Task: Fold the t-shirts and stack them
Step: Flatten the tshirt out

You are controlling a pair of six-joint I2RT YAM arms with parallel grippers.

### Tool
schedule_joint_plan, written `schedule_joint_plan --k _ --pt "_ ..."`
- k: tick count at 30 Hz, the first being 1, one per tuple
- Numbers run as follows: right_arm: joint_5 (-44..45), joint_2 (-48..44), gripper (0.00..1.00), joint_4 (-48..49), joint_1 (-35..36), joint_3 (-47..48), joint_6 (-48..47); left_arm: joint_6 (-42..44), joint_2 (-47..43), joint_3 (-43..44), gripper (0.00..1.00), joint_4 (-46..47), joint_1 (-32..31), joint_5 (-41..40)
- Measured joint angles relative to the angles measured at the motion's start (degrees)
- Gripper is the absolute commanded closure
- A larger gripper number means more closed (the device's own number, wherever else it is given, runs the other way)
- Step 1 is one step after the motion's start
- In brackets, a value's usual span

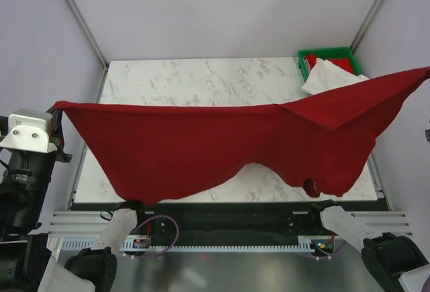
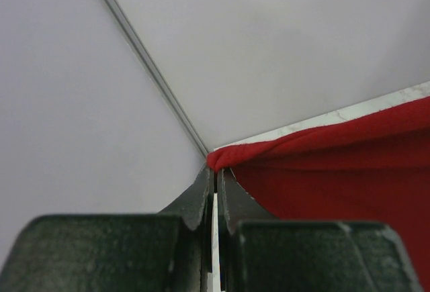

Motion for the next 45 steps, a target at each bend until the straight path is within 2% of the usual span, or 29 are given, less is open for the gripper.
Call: schedule_joint_plan --k 4,7,17,20,23,26,28,34,45 --pt "-0.02 2.97 1.00 4.52 0.00 -1.09 -1.86 0.20 2.71 -0.94 0.98 3.41 0.00 -1.01" --pt "0.00 5.29 1.00 11.10 -0.07 -6.71 -3.93 0.48 5.42 -5.35 0.98 8.00 0.00 -1.66" --pt "-0.68 20.79 1.00 29.88 -0.22 -31.12 -8.68 1.31 19.82 -30.71 0.98 24.48 0.00 -1.31" --pt "-1.11 26.75 1.00 34.10 -0.31 -37.64 -9.90 1.66 25.66 -36.74 0.98 27.71 0.00 -0.17" --pt "-1.20 35.34 1.00 37.07 -0.33 -40.26 -10.47 2.12 33.40 -40.19 0.98 31.23 0.00 0.52" --pt "-0.55 45.29 1.00 39.41 -0.55 -38.66 -10.43 2.19 42.34 -40.26 0.98 34.14 0.00 0.92" --pt "0.57 53.46 1.00 40.19 -0.76 -34.01 -10.38 2.16 48.70 -38.49 0.98 34.99 0.00 1.53" --pt "5.38 72.78 1.00 40.68 -1.49 -17.88 -11.10 2.14 65.00 -27.28 0.98 35.93 0.00 1.92" --pt "9.03 85.70 1.00 47.56 -2.60 -0.74 -12.76 0.98 76.39 -8.44 0.98 37.35 0.00 1.44"
